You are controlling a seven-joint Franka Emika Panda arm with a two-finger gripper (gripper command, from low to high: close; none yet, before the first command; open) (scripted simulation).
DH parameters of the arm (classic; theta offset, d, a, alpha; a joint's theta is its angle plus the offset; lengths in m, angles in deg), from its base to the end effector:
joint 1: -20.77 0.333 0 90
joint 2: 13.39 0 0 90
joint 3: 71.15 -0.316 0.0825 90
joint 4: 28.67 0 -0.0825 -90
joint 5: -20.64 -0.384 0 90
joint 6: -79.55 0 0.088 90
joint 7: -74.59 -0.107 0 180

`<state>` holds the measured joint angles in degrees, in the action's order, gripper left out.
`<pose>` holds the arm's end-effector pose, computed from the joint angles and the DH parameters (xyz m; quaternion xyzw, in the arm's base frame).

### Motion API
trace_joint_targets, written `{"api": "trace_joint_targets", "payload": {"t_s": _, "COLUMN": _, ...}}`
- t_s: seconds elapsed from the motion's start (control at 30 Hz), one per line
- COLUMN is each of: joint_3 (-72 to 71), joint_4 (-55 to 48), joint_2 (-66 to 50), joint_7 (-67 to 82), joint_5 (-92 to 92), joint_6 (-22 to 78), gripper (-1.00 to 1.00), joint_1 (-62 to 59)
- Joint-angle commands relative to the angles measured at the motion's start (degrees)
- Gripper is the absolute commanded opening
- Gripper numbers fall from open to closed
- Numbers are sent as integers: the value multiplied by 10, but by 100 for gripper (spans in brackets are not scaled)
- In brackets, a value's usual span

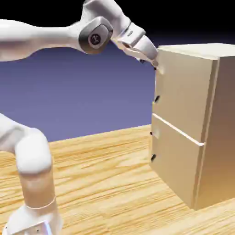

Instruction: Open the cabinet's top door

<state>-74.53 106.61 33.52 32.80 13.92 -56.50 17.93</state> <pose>0.3459 0.0137 0.6949 -0.8477 0.3426 -0.3654 0.1745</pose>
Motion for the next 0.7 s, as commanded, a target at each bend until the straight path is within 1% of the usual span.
{"api": "trace_joint_targets", "payload": {"t_s": 0.0, "joint_3": -13, "joint_4": 1, "joint_2": 7, "joint_7": 12, "joint_5": -25, "joint_6": -4, "gripper": 100, "joint_1": -11}}
{"api": "trace_joint_targets", "payload": {"t_s": 0.67, "joint_3": -263, "joint_4": 22, "joint_2": 149, "joint_7": 250, "joint_5": -523, "joint_6": -82, "gripper": 100, "joint_1": -221}}
